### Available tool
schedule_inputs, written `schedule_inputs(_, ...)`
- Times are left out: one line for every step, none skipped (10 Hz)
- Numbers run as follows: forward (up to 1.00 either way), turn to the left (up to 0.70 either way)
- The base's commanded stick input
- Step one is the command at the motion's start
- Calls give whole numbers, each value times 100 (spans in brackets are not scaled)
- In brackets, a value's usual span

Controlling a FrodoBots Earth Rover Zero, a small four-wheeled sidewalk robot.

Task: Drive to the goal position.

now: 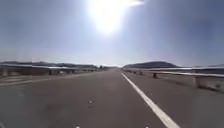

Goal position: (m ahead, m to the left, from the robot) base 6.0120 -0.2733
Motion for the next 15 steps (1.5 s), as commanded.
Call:
schedule_inputs(85,0)
schedule_inputs(85,0)
schedule_inputs(85,0)
schedule_inputs(85,0)
schedule_inputs(85,0)
schedule_inputs(85,0)
schedule_inputs(85,0)
schedule_inputs(85,0)
schedule_inputs(85,0)
schedule_inputs(85,0)
schedule_inputs(85,-15)
schedule_inputs(85,-33)
schedule_inputs(85,-28)
schedule_inputs(85,-24)
schedule_inputs(85,-19)
